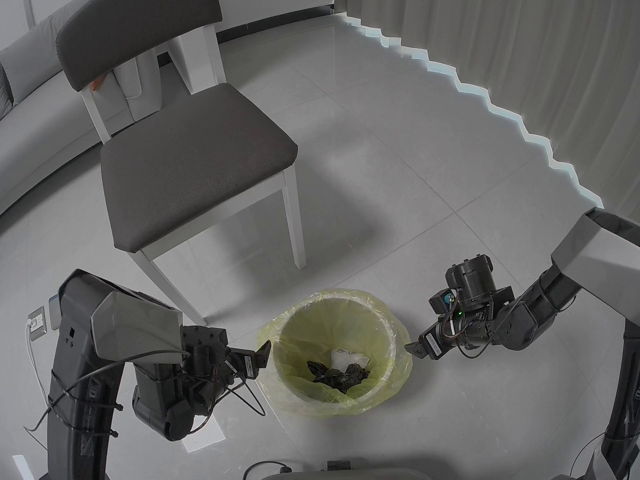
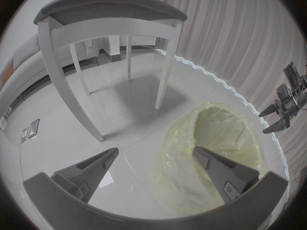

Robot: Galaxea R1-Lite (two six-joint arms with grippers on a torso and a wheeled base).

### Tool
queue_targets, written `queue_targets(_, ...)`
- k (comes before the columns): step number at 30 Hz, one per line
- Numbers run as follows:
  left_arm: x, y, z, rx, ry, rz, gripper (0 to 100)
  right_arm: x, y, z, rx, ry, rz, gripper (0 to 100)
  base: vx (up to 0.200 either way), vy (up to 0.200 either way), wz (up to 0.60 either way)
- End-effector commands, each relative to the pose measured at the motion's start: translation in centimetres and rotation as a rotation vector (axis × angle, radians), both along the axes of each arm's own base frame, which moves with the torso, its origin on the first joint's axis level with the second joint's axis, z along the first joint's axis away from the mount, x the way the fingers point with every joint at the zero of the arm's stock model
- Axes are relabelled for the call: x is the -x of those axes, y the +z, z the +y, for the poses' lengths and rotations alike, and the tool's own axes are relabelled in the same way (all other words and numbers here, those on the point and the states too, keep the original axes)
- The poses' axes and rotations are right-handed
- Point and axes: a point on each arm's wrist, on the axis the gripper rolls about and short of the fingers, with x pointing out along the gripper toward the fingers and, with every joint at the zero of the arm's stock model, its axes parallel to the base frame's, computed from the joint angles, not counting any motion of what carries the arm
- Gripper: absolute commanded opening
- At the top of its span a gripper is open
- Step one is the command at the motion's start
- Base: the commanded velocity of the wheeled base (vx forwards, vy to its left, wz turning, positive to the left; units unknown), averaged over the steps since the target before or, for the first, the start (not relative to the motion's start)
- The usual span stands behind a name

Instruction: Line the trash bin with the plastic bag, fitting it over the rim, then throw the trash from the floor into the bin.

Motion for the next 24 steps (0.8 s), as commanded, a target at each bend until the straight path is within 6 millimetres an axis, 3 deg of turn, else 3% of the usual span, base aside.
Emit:
queue_targets(1,-0.7,-2.3,0.4,-0.034,0.010,0.019,100,0.5,0.1,-0.8,0.000,-0.014,0.001,100,0.000,0.000,0.00)
queue_targets(9,-1.6,-3.2,1.3,-0.062,0.028,0.015,100,0.2,-0.5,-1.3,0.001,-0.030,0.002,100,0.000,0.000,0.00)
queue_targets(24,-4.0,-3.4,-0.3,-0.130,-0.058,0.065,100,-1.5,-2.5,-2.4,0.025,-0.055,0.024,100,0.000,0.000,0.00)
